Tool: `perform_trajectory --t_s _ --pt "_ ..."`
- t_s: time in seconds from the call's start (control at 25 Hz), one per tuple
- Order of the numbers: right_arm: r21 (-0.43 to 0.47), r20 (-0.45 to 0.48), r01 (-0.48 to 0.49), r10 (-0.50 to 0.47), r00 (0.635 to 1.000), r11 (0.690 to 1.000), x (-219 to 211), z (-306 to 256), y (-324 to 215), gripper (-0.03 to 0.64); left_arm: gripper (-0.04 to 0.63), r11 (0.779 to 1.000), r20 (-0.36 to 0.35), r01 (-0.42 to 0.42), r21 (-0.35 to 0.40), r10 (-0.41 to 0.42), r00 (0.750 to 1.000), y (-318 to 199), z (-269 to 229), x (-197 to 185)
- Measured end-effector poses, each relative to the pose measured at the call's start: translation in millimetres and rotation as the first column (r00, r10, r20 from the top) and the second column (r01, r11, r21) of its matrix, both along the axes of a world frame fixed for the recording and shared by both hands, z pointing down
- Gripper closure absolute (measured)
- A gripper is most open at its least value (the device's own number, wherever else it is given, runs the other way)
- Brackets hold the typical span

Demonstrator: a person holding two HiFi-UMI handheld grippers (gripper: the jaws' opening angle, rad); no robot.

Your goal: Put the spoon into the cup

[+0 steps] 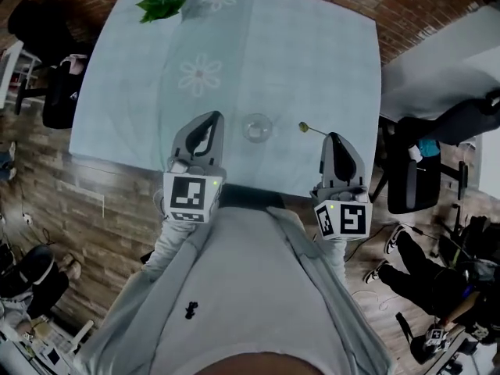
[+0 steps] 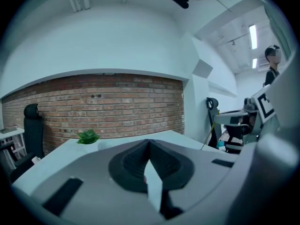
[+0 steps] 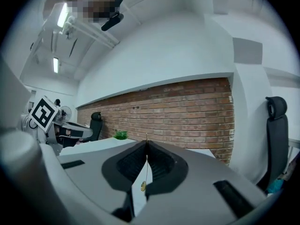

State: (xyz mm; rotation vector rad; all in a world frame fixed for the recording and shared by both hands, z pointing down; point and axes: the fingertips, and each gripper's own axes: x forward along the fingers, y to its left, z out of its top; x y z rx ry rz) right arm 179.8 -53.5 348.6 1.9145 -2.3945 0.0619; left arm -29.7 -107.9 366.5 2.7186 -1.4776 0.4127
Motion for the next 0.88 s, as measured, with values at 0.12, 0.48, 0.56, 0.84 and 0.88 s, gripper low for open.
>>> perform_trajectory --t_s 0.12,0.48,0.56,0.84,0.88 --pt "-0.004 -0.002 0.029 -0.029 1.0 1.0 -18.5 -0.5 -8.1 0.598 0.577 1.0 -0.006 0.022 -0.006 -0.022 1.0 0.2 0.2 -16.8" --pt "-0.008 -0.018 0.06 -0.061 0.998 0.998 -48.4 -6.4 -15.0 0.598 0.577 1.0 -0.037 0.024 -0.009 -0.024 0.999 -3.2 -5.2 -33.7" --pt "-0.006 -0.017 0.063 -0.063 0.998 0.998 -50.0 -7.0 -17.6 0.598 0.577 1.0 -0.035 0.014 -0.003 -0.014 0.999 -4.9 -3.8 -31.9" --pt "-0.01 -0.015 0.079 -0.079 0.997 0.997 -56.6 -6.3 -24.9 0.598 0.577 1.0 -0.041 0.001 -0.006 -0.001 0.999 -10.2 -1.0 -28.5" --pt "-0.014 -0.013 0.083 -0.083 0.996 0.996 -57.5 -5.3 -26.1 0.598 0.577 1.0 -0.042 0.002 -0.008 -0.003 0.999 -11.0 -0.6 -28.5"
